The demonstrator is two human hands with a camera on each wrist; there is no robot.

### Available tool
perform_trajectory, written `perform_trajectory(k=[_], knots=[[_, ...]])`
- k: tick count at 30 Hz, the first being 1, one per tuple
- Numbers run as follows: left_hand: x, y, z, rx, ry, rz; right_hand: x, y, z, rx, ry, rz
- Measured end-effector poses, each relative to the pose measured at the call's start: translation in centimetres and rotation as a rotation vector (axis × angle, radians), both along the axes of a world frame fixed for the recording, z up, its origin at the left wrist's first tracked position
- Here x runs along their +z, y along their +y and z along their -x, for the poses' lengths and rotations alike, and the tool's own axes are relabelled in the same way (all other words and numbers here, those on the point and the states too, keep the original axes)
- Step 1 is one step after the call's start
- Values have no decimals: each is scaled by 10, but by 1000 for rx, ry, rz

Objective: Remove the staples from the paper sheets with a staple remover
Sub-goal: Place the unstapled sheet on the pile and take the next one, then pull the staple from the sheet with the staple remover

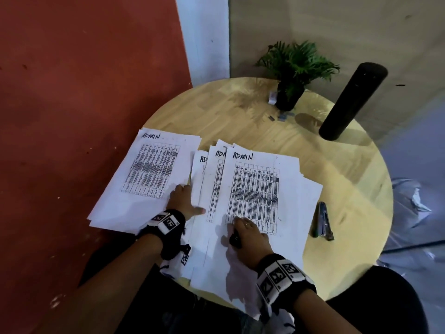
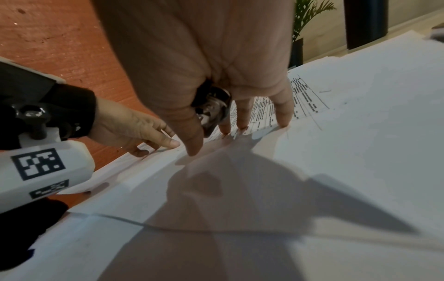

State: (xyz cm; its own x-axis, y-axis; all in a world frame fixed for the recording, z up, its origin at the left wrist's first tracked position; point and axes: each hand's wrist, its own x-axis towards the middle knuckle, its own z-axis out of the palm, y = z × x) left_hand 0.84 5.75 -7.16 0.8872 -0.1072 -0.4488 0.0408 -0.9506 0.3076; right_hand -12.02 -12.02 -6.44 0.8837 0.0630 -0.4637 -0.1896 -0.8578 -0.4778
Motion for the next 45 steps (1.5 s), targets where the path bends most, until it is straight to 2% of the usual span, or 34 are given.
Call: perform_trajectory(k=[4, 7, 9, 10, 13, 17, 20, 24, 27, 31, 33, 36, 38, 40, 43, 45], knots=[[-10, -9, 8, 108, 19, 182, 6, -17, 9, 14, 25, 41], [-6, -23, 10, 178, -158, 153, 9, -21, 12, 39, 47, 32], [0, -41, 8, 108, -281, 128, 10, -20, 12, 37, 50, 17], [3, -50, 4, 46, -281, 143, 11, -19, 12, 31, 48, 8], [6, -82, -8, -5, -69, 154, 10, -20, 14, 45, 54, -7], [17, -109, -24, 207, 257, 289, 8, -24, 13, 72, 63, -28], [19, -112, -36, 325, 327, 330, 7, -25, 12, 69, 72, -37], [20, -114, -46, 298, 243, 293, 9, -27, 11, 50, 60, -66], [21, -119, -48, 203, 255, 245, 10, -27, 11, 40, 56, -65], [22, -123, -51, 191, 240, 201, 10, -28, 11, 49, 51, -66], [19, -125, -55, 169, 135, 178, 7, -28, 11, 42, 41, -82], [15, -127, -60, 179, -30, 253, 6, -29, 10, 17, -26, -112], [14, -126, -62, 161, 13, 323, 6, -28, 10, 18, -24, -120], [17, -124, -63, 208, 45, 451, 3, -31, 8, -42, -33, -190], [34, -120, -61, 261, -54, 627, 3, -48, 3, -310, -177, -433], [53, -116, -58, 291, -138, 821, 12, -71, -4, -482, -318, -404]])
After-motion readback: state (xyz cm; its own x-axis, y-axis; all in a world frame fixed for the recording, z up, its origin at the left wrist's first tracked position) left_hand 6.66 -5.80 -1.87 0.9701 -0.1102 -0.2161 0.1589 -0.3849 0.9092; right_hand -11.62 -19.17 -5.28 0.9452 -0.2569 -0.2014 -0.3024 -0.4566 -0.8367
